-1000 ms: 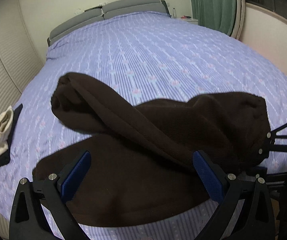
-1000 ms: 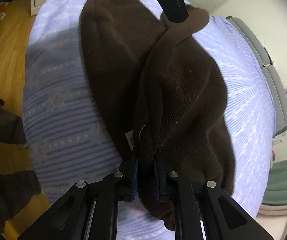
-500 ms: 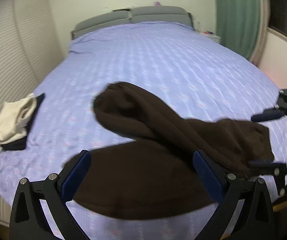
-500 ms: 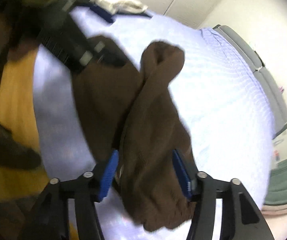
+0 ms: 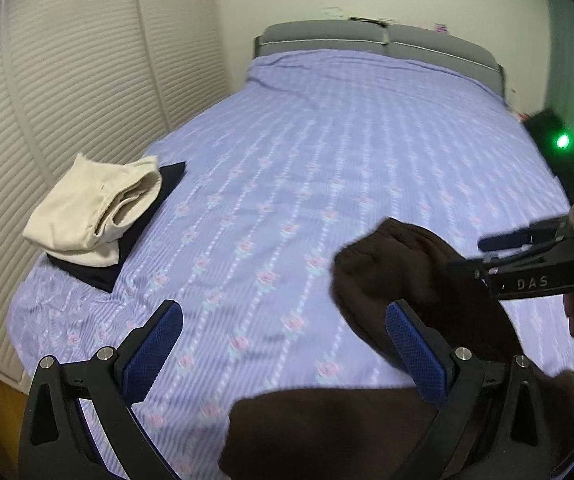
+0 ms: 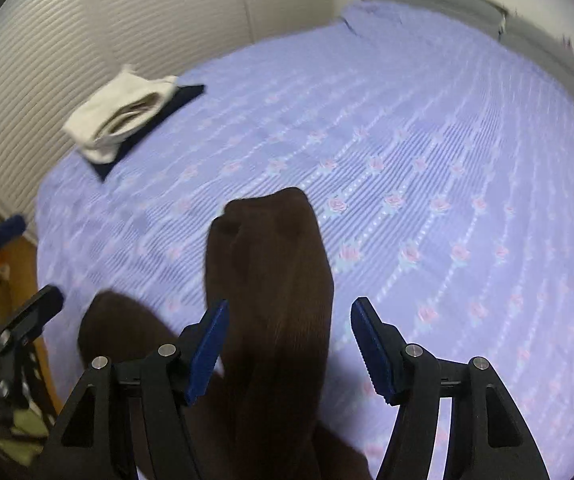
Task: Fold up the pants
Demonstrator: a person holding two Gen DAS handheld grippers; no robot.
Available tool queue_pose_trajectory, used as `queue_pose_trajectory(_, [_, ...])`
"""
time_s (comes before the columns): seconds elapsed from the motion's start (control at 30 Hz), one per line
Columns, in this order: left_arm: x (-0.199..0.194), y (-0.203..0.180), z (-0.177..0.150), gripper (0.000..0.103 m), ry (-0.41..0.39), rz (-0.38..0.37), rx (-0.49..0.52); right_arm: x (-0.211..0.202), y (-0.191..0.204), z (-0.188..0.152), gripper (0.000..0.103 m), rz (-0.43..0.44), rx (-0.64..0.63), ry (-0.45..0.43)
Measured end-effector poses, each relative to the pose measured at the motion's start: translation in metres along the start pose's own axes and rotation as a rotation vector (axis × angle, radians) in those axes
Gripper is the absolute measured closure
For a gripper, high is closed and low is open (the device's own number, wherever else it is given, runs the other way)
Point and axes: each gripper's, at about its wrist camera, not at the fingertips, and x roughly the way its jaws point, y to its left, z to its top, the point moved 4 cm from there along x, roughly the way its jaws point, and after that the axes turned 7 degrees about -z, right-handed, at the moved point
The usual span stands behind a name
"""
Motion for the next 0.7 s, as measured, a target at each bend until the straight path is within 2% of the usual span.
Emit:
queue_pose_trajectory(0.1, [0.013, 0.013, 0.001, 0.0, 0.008, 0.014, -0.026, 0.033, -0.007, 0.005, 0.04, 0.012, 0.025, 0.109])
queue_pose_trajectory(0.13, [0.017, 0.02, 0.001, 0.0, 0.009, 0.015, -0.033, 0.04, -0.008, 0.004, 0.046, 0.024, 0.032, 0.136])
queue_pose_trajectory(0.17, [0.017, 0.023, 0.0, 0.0, 0.009, 0.018, -0.035, 0.046, -0.009, 0.001, 0.069, 0.042, 0.041, 0.162])
queue_pose_trajectory(0.2, [0.017, 0.027, -0.001, 0.0, 0.008, 0.023, -0.036, 0.054, -0.007, 0.0, 0.083, 0.047, 0.047, 0.184])
queue_pose_trajectory(0.23, [0.016, 0.033, -0.004, 0.0, 0.01, 0.028, -0.034, 0.053, -0.007, -0.002, 0.091, 0.048, 0.051, 0.184])
queue_pose_trajectory(0.33, [0.008, 0.051, -0.013, 0.0, 0.025, 0.036, -0.031, 0.03, 0.01, -0.005, 0.091, 0.069, -0.004, 0.097])
queue_pose_trajectory(0.47, [-0.019, 0.077, -0.029, 0.0, 0.04, 0.042, -0.042, -0.014, 0.054, -0.01, 0.091, 0.089, -0.12, -0.015])
queue_pose_trajectory(0.57, [-0.046, 0.097, -0.045, 0.0, 0.04, 0.055, -0.048, -0.034, 0.097, -0.019, 0.091, 0.127, -0.196, -0.05])
queue_pose_trajectory(0.7, [-0.079, 0.122, -0.067, 0.0, 0.036, 0.082, -0.057, -0.044, 0.158, -0.045, 0.091, 0.19, -0.302, -0.036])
